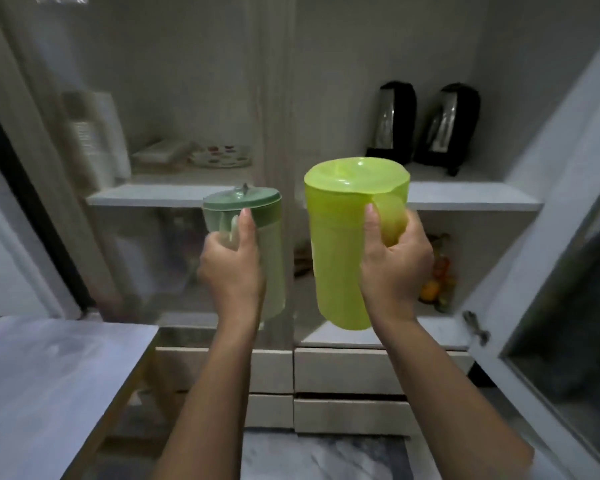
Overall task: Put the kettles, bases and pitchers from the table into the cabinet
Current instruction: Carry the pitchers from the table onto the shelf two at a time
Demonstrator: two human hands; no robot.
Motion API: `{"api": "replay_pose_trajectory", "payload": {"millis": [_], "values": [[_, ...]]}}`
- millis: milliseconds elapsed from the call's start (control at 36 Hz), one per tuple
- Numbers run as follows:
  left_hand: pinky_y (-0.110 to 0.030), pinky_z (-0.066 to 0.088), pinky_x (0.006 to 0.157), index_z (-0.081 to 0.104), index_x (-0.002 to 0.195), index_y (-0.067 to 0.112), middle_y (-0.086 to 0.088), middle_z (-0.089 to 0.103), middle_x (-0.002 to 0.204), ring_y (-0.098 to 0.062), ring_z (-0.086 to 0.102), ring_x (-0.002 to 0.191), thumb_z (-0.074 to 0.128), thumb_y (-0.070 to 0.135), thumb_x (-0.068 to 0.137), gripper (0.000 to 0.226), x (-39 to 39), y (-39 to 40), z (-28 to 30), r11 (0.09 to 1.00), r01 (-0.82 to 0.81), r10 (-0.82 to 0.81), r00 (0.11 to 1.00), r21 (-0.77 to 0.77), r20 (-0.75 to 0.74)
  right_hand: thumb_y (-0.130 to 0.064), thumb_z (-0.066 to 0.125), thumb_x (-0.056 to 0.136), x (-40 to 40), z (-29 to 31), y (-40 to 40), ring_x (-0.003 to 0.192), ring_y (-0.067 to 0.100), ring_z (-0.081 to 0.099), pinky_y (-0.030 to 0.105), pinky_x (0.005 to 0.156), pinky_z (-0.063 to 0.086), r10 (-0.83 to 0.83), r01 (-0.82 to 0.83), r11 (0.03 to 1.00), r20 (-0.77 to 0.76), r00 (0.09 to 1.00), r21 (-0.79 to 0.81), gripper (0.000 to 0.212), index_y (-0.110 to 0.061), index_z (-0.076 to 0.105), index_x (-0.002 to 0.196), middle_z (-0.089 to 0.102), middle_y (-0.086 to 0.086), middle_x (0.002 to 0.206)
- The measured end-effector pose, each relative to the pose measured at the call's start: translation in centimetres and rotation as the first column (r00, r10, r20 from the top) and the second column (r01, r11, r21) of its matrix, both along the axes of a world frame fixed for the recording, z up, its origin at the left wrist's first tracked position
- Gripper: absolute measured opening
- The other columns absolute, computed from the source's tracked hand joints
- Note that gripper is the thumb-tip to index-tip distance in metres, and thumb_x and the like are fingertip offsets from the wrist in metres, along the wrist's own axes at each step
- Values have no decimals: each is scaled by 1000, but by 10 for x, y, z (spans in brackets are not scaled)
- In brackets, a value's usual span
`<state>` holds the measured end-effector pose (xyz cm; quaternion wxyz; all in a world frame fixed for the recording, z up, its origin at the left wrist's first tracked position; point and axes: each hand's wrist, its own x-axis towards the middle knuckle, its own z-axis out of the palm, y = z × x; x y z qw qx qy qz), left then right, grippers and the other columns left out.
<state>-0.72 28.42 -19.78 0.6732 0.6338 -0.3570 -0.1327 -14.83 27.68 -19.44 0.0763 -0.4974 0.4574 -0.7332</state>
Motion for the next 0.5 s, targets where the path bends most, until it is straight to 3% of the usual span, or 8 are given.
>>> {"api": "replay_pose_trajectory", "payload": {"millis": [83, 139, 306, 444, 500], "values": [[-38, 53, 80, 55, 85, 17, -2, 61, 84, -25, 62, 86, 49, 60, 86, 43, -38, -7, 2, 997, 72, -72, 997, -21, 2, -40, 56, 87, -40, 1, 1, 57, -3, 50, 20, 60, 44, -60, 60, 998, 5, 998, 5, 21, -20, 57, 81, 53, -15, 62], [-43, 53, 83, 54, 80, 21, -2, 62, 84, -27, 63, 88, 49, 62, 84, 41, -60, -13, 5, 992, 117, -116, 993, -39, 13, -41, 56, 87, -62, 4, 0, 56, 2, 49, 27, 60, 48, -87, 87, 996, 7, 996, 3, 22, -20, 55, 79, 52, -14, 61], [-23, 31, 64, 53, 85, 15, 14, 50, 69, -14, 51, 71, 50, 54, 88, 39, -109, -36, 32, 982, 174, -171, 984, -67, 56, -39, 57, 89, -106, 22, -17, 57, 2, 49, 26, 60, 48, -169, 170, 984, 24, 985, -55, 25, -17, 53, 78, 49, -15, 61], [-26, 36, 60, 52, 93, 15, 9, 53, 79, -12, 52, 75, 47, 56, 89, 41, -129, -75, 50, 964, 235, -223, 969, -126, 102, -39, 57, 88, -124, 41, -46, 55, 1, 48, 28, 57, 48, -211, 214, 971, 39, 977, -105, 27, -17, 50, 76, 48, -15, 60], [-23, 39, 60, 50, 93, 17, 13, 51, 76, -4, 51, 69, 47, 54, 90, 37, -133, -95, 56, 954, 265, -253, 963, -139, 99, -38, 58, 88, -127, 48, -61, 56, 4, 48, 28, 55, 47, -216, 220, 968, 47, 975, -123, 26, -17, 50, 75, 48, -14, 60]]}}
